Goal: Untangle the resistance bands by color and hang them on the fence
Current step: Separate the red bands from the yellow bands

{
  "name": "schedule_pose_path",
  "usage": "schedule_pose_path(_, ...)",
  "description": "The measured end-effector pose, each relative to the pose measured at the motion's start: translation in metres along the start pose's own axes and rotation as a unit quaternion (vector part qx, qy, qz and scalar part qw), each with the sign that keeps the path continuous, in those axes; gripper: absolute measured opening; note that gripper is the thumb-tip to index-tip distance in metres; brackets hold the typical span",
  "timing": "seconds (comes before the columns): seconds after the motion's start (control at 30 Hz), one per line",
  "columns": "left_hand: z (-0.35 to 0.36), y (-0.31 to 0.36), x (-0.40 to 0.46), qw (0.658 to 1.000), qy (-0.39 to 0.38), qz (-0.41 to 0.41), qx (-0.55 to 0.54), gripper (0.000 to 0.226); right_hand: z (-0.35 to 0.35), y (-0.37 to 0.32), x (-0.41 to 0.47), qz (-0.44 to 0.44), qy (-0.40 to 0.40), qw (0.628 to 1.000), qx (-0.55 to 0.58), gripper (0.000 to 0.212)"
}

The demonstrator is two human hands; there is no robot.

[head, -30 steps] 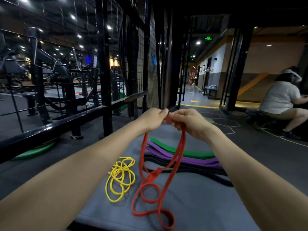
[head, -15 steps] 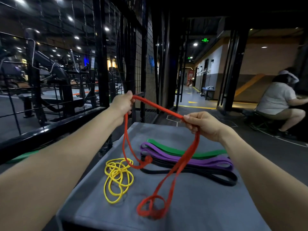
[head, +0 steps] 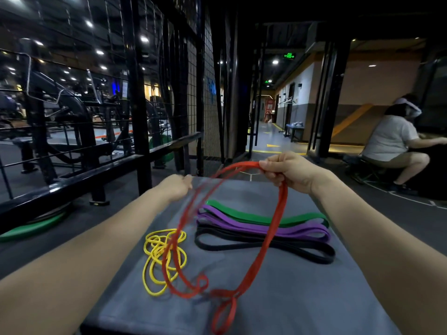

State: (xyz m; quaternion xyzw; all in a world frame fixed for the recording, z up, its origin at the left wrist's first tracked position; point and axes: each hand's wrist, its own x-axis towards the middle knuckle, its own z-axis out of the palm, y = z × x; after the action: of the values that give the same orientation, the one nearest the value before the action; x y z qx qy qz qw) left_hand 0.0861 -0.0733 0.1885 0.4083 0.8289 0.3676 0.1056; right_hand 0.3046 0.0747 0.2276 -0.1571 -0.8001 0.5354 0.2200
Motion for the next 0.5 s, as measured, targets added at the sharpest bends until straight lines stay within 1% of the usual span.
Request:
schedule_pose_path(0.03,0.0,0.008,-0.001,0.999,0.009,0.045,0.01,0.046,0.004,-0.005,0.002,0.0,-0.009,1.0,-0.014,0.026)
schedule_pose_path(0.1,0.004,0.036,-0.011,0.989,-0.003,0.138,-0.057,0.042,0.016,-0.013,0.009,0.003,-0.026,0.999,-0.036,0.03)
schedule_pose_path(0.13,0.007,0.05,-0.016,0.979,-0.029,0.177,-0.101,0.038,0.021,-0.016,0.012,0.004,-0.033,0.999,-0.035,0.03)
schedule_pose_path(0.17,0.01,0.063,-0.022,0.968,-0.069,0.199,-0.139,0.035,0.024,-0.02,0.015,0.006,-0.036,0.999,-0.028,0.028)
schedule_pose_path(0.23,0.013,0.079,-0.027,0.952,-0.135,0.211,-0.176,0.033,0.023,-0.031,0.017,0.008,-0.028,0.999,-0.023,0.025)
schedule_pose_path(0.27,0.011,0.083,-0.027,0.95,-0.145,0.212,-0.176,0.031,0.02,-0.036,0.016,0.011,-0.022,0.999,-0.024,0.026)
schedule_pose_path(0.37,0.001,0.097,-0.024,0.956,-0.139,0.205,-0.158,0.03,0.008,-0.048,0.011,0.018,-0.023,0.999,-0.013,0.027)
schedule_pose_path(0.5,-0.007,0.121,-0.025,0.948,-0.126,0.198,-0.215,0.027,0.006,-0.058,0.008,-0.002,0.012,1.0,0.028,0.029)
